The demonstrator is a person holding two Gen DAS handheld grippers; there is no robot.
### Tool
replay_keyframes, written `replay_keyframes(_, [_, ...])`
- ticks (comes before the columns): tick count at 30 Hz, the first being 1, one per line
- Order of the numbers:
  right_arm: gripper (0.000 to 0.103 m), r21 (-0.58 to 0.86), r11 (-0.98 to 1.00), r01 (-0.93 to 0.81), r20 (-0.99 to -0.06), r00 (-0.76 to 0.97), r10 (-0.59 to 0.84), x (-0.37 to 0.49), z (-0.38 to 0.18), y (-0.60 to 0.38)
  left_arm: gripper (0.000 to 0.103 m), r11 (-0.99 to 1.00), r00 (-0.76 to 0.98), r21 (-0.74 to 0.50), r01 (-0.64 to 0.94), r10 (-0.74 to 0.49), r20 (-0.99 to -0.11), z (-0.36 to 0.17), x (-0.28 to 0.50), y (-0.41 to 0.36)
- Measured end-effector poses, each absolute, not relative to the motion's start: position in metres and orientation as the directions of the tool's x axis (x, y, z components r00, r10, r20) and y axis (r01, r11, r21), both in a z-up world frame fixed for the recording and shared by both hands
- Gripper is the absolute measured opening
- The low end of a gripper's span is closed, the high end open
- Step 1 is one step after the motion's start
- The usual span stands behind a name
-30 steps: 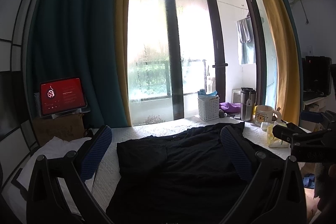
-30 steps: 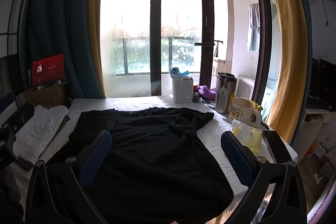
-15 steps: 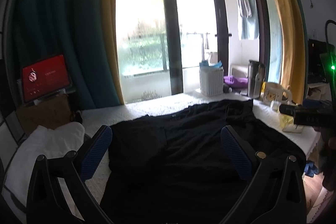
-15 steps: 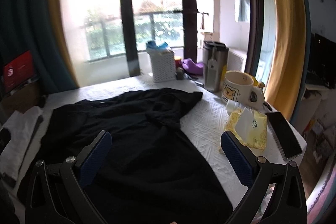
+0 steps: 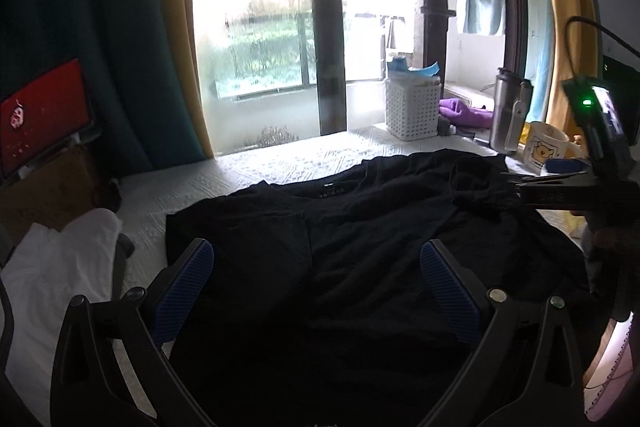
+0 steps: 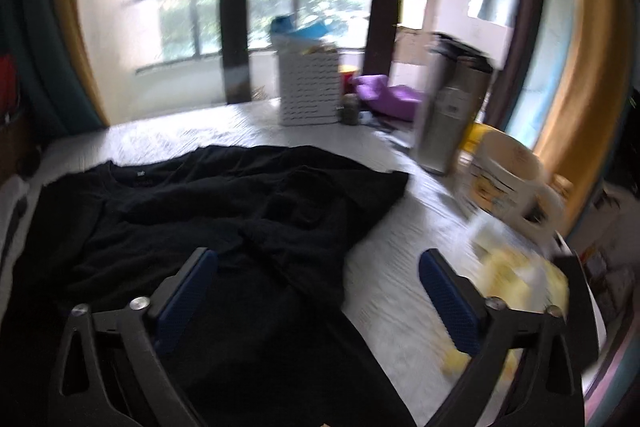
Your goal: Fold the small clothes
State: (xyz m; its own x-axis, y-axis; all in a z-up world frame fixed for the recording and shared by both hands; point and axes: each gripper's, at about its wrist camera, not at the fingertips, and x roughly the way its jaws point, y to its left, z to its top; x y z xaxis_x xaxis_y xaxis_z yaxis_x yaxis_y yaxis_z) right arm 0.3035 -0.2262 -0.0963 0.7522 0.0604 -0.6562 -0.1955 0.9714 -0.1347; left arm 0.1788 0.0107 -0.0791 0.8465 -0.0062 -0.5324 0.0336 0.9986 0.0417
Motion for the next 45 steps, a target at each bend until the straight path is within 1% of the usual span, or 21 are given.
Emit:
replay_keyframes(2, [0.09,-0.159,0.958,-0.239,-0.674,0.736,0.072,0.318,-0.103,-0.214,0.102,0.999,0.84,0.033,0.033,-0.01,-0.543,-0.083,0.187,0.013])
replay_keyframes(4, [0.081,-0.179,0.943,-0.28,-0.708,0.703,0.074,0.335,-0.114,-0.202,0.102,0.999,0.83,0.026,0.034,-0.014,-0.558,-0.088,0.196,0.015])
replay_keyframes(7, [0.074,-0.212,0.924,-0.319,-0.743,0.667,0.06,0.353,-0.13,-0.19,0.102,0.999,0.824,0.025,0.038,-0.017,-0.567,-0.092,0.204,0.019])
replay_keyframes(11, [0.064,-0.216,0.916,-0.337,-0.778,0.626,0.047,0.368,-0.147,-0.184,0.102,0.999,0.816,0.021,0.037,-0.018,-0.577,-0.094,0.211,0.023])
replay_keyframes(12, [0.056,-0.209,0.921,-0.33,-0.786,0.617,0.042,0.372,-0.15,-0.186,0.102,0.999,0.813,0.019,0.038,-0.02,-0.582,-0.095,0.213,0.024])
replay_keyframes(14, [0.044,-0.154,0.933,-0.326,-0.791,0.607,0.081,0.375,-0.15,-0.192,0.102,0.999,0.808,0.02,0.039,-0.02,-0.588,-0.097,0.215,0.025])
replay_keyframes(15, [0.028,-0.137,0.937,-0.322,-0.792,0.604,0.092,0.376,-0.148,-0.197,0.102,0.999,0.807,0.021,0.041,-0.02,-0.59,-0.097,0.216,0.025])
replay_keyframes(16, [0.016,-0.13,0.94,-0.317,-0.79,0.605,0.095,0.375,-0.146,-0.199,0.102,0.999,0.807,0.023,0.042,-0.02,-0.591,-0.097,0.216,0.025])
replay_keyframes(19, [0.01,-0.068,0.952,-0.298,-0.776,0.615,0.137,0.372,-0.136,-0.214,0.102,0.999,0.807,0.026,0.04,-0.017,-0.591,-0.096,0.215,0.024])
replay_keyframes(24, [0.01,0.003,0.975,-0.222,-0.738,0.658,0.152,0.358,-0.115,-0.255,0.102,0.999,0.804,0.026,0.04,-0.016,-0.595,-0.095,0.216,0.019])
replay_keyframes(30, [0.01,0.114,0.986,-0.125,-0.755,0.633,0.168,0.361,-0.117,-0.301,0.102,0.997,0.804,0.029,0.065,-0.035,-0.594,-0.09,0.214,0.009])
replay_keyframes(32, [0.011,0.138,0.984,-0.113,-0.755,0.631,0.178,0.363,-0.119,-0.307,0.102,0.997,0.804,0.031,0.07,-0.038,-0.594,-0.089,0.215,0.007])
replay_keyframes(33, [0.017,0.142,0.984,-0.11,-0.75,0.636,0.18,0.363,-0.118,-0.308,0.102,0.997,0.804,0.033,0.07,-0.037,-0.594,-0.088,0.216,0.006])
replay_keyframes(34, [0.041,0.144,0.984,-0.106,-0.749,0.638,0.178,0.364,-0.117,-0.309,0.102,0.997,0.804,0.034,0.07,-0.036,-0.593,-0.087,0.217,0.007])
replay_keyframes(35, [0.062,0.147,0.984,-0.096,-0.757,0.63,0.175,0.366,-0.117,-0.308,0.102,0.997,0.805,0.033,0.069,-0.036,-0.592,-0.087,0.217,0.007])
replay_keyframes(36, [0.097,0.171,0.981,-0.086,-0.762,0.62,0.188,0.367,-0.116,-0.308,0.102,0.997,0.805,0.032,0.067,-0.035,-0.592,-0.086,0.218,0.008])
replay_keyframes(37, [0.103,0.191,0.978,-0.081,-0.76,0.619,0.2,0.366,-0.115,-0.311,0.102,0.997,0.806,0.03,0.065,-0.035,-0.591,-0.085,0.218,0.009])
replay_keyframes(41, [0.103,0.246,0.966,-0.085,-0.758,0.604,0.246,0.364,-0.108,-0.309,0.102,0.999,0.806,0.015,0.051,-0.032,-0.591,-0.085,0.22,0.015])
replay_keyframes(44, [0.103,0.349,0.935,-0.055,-0.75,0.582,0.314,0.375,-0.11,-0.315,0.102,0.999,0.804,0.004,0.052,-0.04,-0.593,-0.086,0.22,0.018])
replay_keyframes(45, [0.103,0.362,0.932,-0.036,-0.748,0.585,0.313,0.378,-0.112,-0.316,0.102,0.999,0.806,0.005,0.053,-0.04,-0.591,-0.086,0.22,0.018])
